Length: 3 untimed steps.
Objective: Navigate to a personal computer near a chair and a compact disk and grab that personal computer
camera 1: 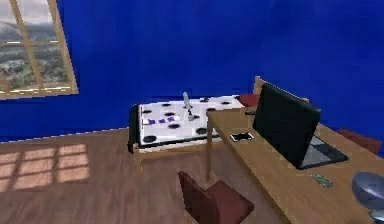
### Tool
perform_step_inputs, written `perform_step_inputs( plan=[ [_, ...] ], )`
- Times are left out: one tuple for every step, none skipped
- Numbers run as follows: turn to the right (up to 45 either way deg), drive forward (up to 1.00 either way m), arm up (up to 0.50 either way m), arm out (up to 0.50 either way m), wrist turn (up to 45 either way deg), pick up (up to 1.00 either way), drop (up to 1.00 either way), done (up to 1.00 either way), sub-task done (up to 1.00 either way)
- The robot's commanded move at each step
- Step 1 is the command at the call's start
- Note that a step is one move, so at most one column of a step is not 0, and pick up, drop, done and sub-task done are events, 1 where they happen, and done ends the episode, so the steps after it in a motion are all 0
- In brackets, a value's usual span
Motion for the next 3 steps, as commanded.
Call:
perform_step_inputs(
  plan=[
    [0.0, 0.55, 0.00, 0.00, 0.0, 0.00, 0.00, 0.00, 0.00],
    [-36.0, 0.00, 0.00, 0.00, 0.0, 0.00, 0.00, 0.00, 0.00],
    [0.0, 0.00, 0.50, 0.00, 0.0, 0.00, 0.00, 0.00, 0.00]
  ],
)
